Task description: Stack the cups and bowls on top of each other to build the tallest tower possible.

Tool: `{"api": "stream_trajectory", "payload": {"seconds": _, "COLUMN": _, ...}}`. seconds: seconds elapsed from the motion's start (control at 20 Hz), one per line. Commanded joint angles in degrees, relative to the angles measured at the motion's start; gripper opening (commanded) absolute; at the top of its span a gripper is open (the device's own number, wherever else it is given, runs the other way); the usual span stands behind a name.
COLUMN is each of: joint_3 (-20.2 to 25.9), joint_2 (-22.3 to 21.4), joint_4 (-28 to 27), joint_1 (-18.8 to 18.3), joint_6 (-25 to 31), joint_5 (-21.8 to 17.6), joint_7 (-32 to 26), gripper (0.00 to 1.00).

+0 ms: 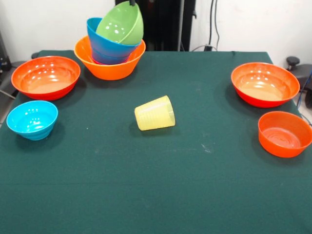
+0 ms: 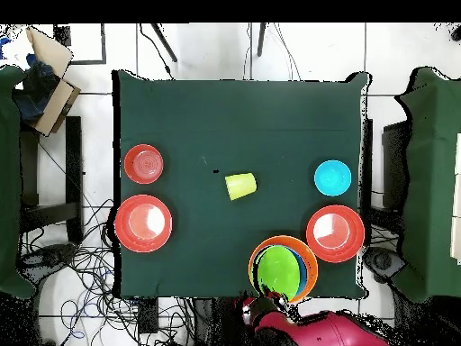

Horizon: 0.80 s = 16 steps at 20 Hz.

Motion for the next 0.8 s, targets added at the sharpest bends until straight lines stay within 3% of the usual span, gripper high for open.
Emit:
{"api": "stream_trajectory", "payload": {"seconds": 0.05, "joint_3": 3.65, "joint_2": 2.96, "joint_4": 2.19, "joint_1": 0.79, "joint_6": -1.44, "joint_5": -3.95, "joint_7": -1.65, "gripper": 1.00}}
{"api": "stream_trajectory", "payload": {"seconds": 0.45, "joint_3": 5.55, "joint_2": 0.87, "joint_4": 2.84, "joint_1": 2.14, "joint_6": -1.02, "joint_5": -0.20, "joint_7": -1.27, "gripper": 1.00}}
{"api": "stream_trajectory", "payload": {"seconds": 0.8, "joint_3": 21.83, "joint_2": -6.79, "joint_4": 4.28, "joint_1": -2.38, "joint_6": 4.29, "joint_5": 17.37, "joint_7": -7.65, "gripper": 1.00}}
